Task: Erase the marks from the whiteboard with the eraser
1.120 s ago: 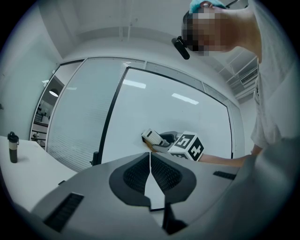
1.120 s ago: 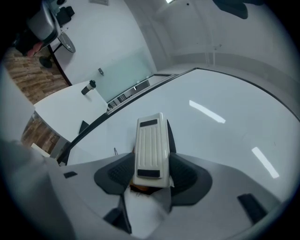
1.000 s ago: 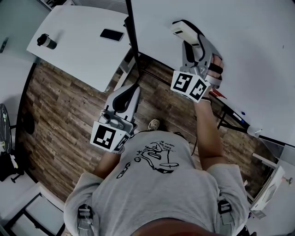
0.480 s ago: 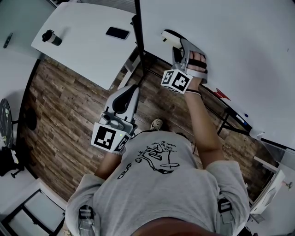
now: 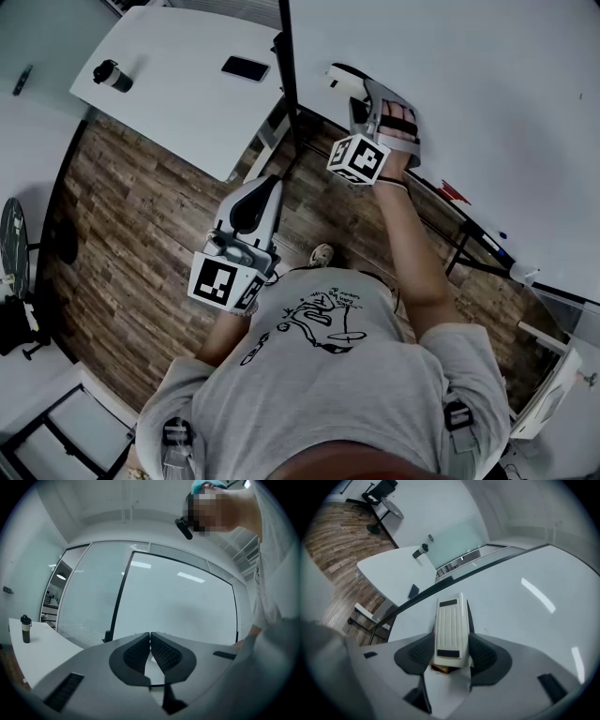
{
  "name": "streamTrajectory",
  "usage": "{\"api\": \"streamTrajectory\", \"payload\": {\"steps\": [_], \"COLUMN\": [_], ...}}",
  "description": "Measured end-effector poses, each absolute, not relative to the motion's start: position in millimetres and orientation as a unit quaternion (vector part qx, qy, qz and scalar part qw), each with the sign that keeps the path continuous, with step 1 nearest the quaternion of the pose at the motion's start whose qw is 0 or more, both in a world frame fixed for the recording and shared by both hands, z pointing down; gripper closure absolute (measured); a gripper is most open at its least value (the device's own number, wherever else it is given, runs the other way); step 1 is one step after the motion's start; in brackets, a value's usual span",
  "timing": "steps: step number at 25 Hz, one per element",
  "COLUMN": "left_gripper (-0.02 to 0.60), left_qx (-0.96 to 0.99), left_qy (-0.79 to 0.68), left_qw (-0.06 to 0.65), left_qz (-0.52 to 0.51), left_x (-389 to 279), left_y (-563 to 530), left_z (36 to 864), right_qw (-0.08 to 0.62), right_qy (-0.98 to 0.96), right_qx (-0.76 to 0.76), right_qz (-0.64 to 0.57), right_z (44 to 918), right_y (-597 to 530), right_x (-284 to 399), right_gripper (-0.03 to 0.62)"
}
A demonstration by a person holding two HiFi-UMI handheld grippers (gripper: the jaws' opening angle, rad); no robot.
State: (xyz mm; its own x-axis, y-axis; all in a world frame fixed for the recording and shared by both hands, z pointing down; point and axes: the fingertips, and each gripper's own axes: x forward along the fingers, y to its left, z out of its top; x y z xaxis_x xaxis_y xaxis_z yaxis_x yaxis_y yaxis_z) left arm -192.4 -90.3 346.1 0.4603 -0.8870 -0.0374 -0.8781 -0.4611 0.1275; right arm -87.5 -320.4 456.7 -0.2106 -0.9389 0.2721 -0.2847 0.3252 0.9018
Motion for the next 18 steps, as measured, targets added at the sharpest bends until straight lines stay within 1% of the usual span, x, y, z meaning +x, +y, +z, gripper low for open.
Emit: {"api": "streamTrajectory", "payload": {"steps": [4,9,14,16,18], "left_gripper": [0.555,0.555,0.555,0.555,0.555], "left_qx": [0.856,0.870,0.896,0.906,0.915], "left_qy": [-0.513,-0.490,-0.441,-0.421,-0.401], "left_qw": [0.041,0.039,0.033,0.031,0.027], "left_qz": [-0.048,-0.046,-0.039,-0.034,-0.032], "left_x": [-187.6,-164.9,-117.0,-96.2,-73.0], "left_y": [-89.5,-89.5,-96.8,-99.7,-101.4], "left_z": [343.4,340.6,337.9,338.3,336.5], "right_qw": [0.370,0.242,0.104,0.076,0.066], "right_qy": [-0.696,-0.757,-0.803,-0.807,-0.809], "right_qx": [0.508,0.548,0.561,0.568,0.573], "right_qz": [-0.347,-0.262,-0.174,-0.141,-0.118], "right_z": [400.3,355.4,336.2,334.8,337.0], "right_y": [-305.4,-239.7,-182.2,-164.4,-147.0], "right_x": [-60.6,-4.6,47.3,68.3,90.9], "right_gripper": [0.355,0.355,0.355,0.354,0.353]}}
